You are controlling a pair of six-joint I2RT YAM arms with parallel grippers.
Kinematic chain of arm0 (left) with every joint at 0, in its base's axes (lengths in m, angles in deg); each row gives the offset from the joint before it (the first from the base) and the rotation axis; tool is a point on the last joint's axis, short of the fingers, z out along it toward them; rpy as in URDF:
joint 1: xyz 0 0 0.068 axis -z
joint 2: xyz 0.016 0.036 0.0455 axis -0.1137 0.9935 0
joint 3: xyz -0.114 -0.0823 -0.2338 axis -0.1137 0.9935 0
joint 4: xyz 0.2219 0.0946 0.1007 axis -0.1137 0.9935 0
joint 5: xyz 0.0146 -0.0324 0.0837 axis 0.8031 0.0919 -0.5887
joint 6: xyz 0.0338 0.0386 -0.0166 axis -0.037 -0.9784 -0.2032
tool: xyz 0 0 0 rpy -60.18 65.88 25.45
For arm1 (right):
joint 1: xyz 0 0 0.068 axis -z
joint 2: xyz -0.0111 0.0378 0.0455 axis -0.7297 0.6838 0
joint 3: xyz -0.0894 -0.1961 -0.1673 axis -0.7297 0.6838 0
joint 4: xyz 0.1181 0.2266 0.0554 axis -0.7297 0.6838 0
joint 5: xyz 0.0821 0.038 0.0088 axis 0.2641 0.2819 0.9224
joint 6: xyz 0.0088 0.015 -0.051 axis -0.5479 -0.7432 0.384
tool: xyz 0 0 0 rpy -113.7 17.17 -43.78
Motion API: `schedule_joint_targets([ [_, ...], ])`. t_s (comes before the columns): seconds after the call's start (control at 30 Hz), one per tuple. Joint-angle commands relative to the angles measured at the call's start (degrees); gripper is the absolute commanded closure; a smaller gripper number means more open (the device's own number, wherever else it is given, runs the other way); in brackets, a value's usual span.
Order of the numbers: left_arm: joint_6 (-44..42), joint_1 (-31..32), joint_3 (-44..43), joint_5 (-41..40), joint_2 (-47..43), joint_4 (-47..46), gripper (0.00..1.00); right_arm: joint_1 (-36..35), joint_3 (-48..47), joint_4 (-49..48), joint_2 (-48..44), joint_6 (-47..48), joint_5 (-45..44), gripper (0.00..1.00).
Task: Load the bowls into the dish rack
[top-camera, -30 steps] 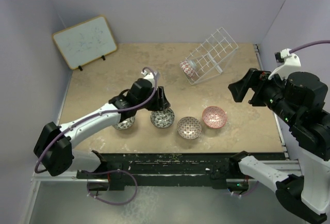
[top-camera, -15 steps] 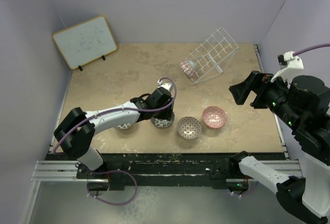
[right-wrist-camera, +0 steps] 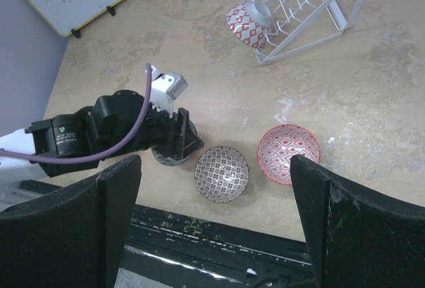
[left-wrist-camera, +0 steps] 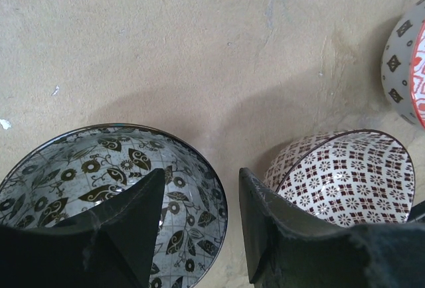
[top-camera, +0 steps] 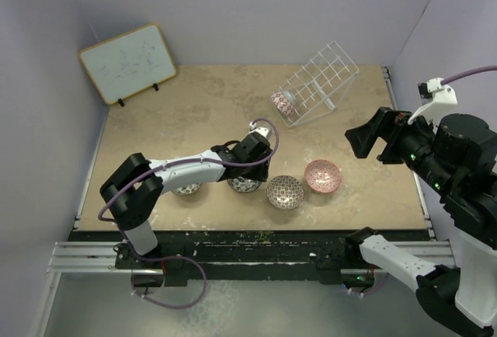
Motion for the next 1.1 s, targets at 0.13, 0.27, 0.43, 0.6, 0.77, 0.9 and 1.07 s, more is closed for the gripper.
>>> schedule_joint_targets([
  [0.13,-1.8,0.4,-2.0,-2.4,2.2,-2.2,0.50,-0.1,-1.3,-0.4,-0.6,0.8,-0.5,0.05],
  [0.27,-2.3,0.3,-2.3,-3.0,3.8,-1.9,0.64,-0.1,-1.2,-0.3,-0.9,0.7,-0.7,0.04],
  [0.43,-2.5,0.5,-1.8,-3.8,3.4,-1.8,0.79,-0.1,-1.0,-0.1,-1.2,0.7,-1.1,0.04],
  [0.6,-3.0,0.5,-1.8,-4.3,2.7,-1.7,1.00,-0.1,-1.2,-0.2,-1.2,0.6,-1.0,0.04],
  [0.77,-3.8,0.5,-1.6,-5.2,-0.3,-1.9,1.00,-0.1,-1.2,0.0,-1.5,0.3,-1.5,0.04],
  [0.9,-4.3,0.4,-2.1,-5.9,-4.7,-3.0,1.00,-0.1,-1.1,0.0,-1.4,0.0,-1.9,0.04],
  [1.07,-2.4,-0.4,-2.9,-3.2,-9.6,-7.8,1.00,-0.1,-1.2,-0.3,-1.3,-0.4,-2.0,0.04],
])
